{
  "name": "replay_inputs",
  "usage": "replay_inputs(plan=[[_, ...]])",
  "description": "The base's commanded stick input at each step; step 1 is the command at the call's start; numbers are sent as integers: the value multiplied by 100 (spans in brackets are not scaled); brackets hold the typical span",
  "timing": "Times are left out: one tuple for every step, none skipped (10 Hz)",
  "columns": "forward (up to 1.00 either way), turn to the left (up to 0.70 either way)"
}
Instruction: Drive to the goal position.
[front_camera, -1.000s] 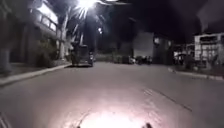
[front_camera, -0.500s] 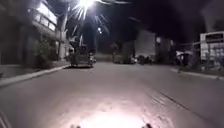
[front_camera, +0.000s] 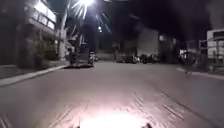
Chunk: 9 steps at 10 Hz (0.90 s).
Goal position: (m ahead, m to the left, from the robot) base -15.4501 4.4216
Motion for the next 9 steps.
replay_inputs(plan=[[85,0],[85,0],[85,0],[85,0],[85,0],[85,0],[85,0],[85,0],[85,0]])
